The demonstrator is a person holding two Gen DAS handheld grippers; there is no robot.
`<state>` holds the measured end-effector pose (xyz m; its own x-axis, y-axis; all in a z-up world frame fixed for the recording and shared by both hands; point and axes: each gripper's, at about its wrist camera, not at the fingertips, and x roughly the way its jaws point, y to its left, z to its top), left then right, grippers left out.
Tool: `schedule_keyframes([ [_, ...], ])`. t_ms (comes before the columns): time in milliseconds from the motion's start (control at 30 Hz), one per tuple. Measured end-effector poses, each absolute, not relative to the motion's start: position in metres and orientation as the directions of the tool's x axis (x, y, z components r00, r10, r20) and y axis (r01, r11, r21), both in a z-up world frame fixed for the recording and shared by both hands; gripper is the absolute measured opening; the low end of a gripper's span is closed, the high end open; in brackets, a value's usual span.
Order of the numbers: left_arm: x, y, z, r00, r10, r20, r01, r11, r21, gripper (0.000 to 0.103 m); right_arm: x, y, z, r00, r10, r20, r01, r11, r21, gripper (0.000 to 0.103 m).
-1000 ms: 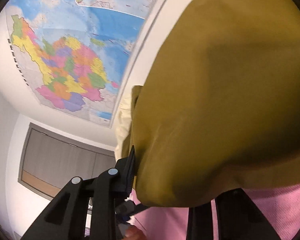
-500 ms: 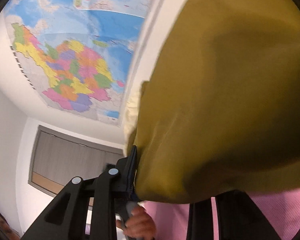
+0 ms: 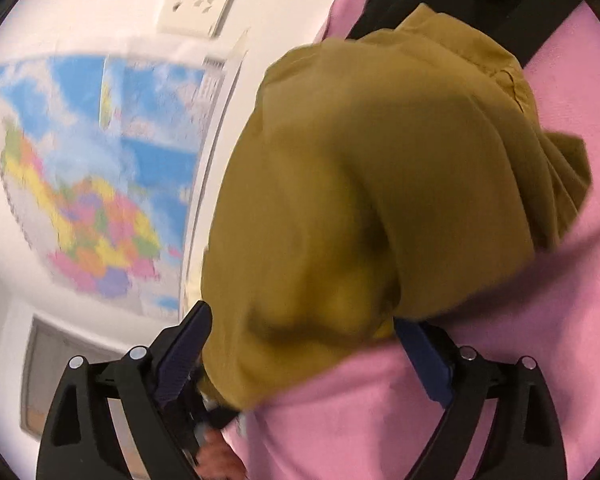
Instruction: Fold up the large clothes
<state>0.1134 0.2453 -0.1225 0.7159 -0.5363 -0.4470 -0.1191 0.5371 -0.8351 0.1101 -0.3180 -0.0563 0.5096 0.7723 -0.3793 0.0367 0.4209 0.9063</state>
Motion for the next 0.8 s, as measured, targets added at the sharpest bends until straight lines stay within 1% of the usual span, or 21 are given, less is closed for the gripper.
schedule_keyframes([
  [67, 0.117, 0.246, -0.122, 0.709, -0.541, -0.453, -0.131, 0.529, -0.838, 0.084, 0.116, -0.315, -0.055, 0.534, 0.744, -0.401, 0.061, 0.439, 0.896, 0.093],
  [167, 0.125, 0.245, -0.123, 0.707, -0.531, -0.467, -0.151, 0.532, -0.833, 0.084, 0.124, -0.301, -0.051, 0.578, 0.685, -0.442, 0.067, 0.501, 0.863, 0.096],
  [233, 0.127, 0.241, -0.121, 0.712, -0.514, -0.479, -0.148, 0.557, -0.817, 0.082, 0.123, -0.294, -0.048, 0.602, 0.659, -0.452, 0.073, 0.518, 0.852, 0.096],
  [267, 0.127, 0.24, -0.12, 0.709, -0.497, -0.501, -0.155, 0.583, -0.798, 0.077, 0.126, -0.289, -0.047, 0.608, 0.646, -0.461, 0.076, 0.531, 0.844, 0.094],
  [300, 0.128, 0.239, -0.119, 0.703, -0.49, -0.515, -0.161, 0.595, -0.787, 0.067, 0.127, -0.289, -0.046, 0.612, 0.64, -0.464, 0.079, 0.534, 0.842, 0.09],
  [333, 0.128, 0.239, -0.119, 0.701, -0.483, -0.525, -0.166, 0.605, -0.779, 0.062, 0.127, -0.289, -0.047, 0.614, 0.626, -0.481, 0.097, 0.545, 0.833, 0.065],
  [367, 0.128, 0.239, -0.118, 0.701, -0.478, -0.53, -0.169, 0.61, -0.774, 0.057, 0.127, -0.291, -0.047, 0.618, 0.618, -0.485, 0.104, 0.547, 0.83, 0.045],
  [433, 0.129, 0.241, -0.119, 0.697, -0.487, -0.526, -0.165, 0.605, -0.779, 0.056, 0.133, -0.288, -0.047, 0.603, 0.649, -0.464, 0.077, 0.531, 0.844, 0.044],
  [500, 0.131, 0.243, -0.119, 0.697, -0.492, -0.521, -0.164, 0.598, -0.784, 0.057, 0.132, -0.295, -0.051, 0.582, 0.676, -0.451, 0.087, 0.5, 0.862, 0.051],
  [533, 0.131, 0.246, -0.12, 0.694, -0.492, -0.526, -0.164, 0.603, -0.781, 0.057, 0.13, -0.3, -0.055, 0.586, 0.682, -0.438, 0.11, 0.468, 0.877, 0.062],
  [567, 0.128, 0.251, -0.122, 0.693, -0.494, -0.525, -0.164, 0.601, -0.782, 0.058, 0.126, -0.306, -0.06, 0.594, 0.685, -0.421, 0.139, 0.428, 0.893, 0.07],
  [600, 0.128, 0.252, -0.122, 0.693, -0.497, -0.522, -0.162, 0.599, -0.784, 0.058, 0.122, -0.308, -0.06, 0.596, 0.692, -0.407, 0.148, 0.404, 0.903, 0.072],
  [667, 0.129, 0.255, -0.122, 0.686, -0.504, -0.525, -0.164, 0.595, -0.786, 0.059, 0.115, -0.311, -0.055, 0.598, 0.675, -0.432, 0.151, 0.434, 0.888, 0.085],
  [733, 0.144, 0.256, -0.124, 0.684, -0.51, -0.521, -0.166, 0.586, -0.793, 0.06, 0.108, -0.312, -0.051, 0.604, 0.665, -0.44, 0.149, 0.448, 0.882, 0.088],
  [800, 0.158, 0.267, -0.125, 0.678, -0.516, -0.523, -0.172, 0.581, -0.795, 0.06, 0.104, -0.318, -0.051, 0.617, 0.634, -0.467, 0.172, 0.47, 0.866, 0.093],
])
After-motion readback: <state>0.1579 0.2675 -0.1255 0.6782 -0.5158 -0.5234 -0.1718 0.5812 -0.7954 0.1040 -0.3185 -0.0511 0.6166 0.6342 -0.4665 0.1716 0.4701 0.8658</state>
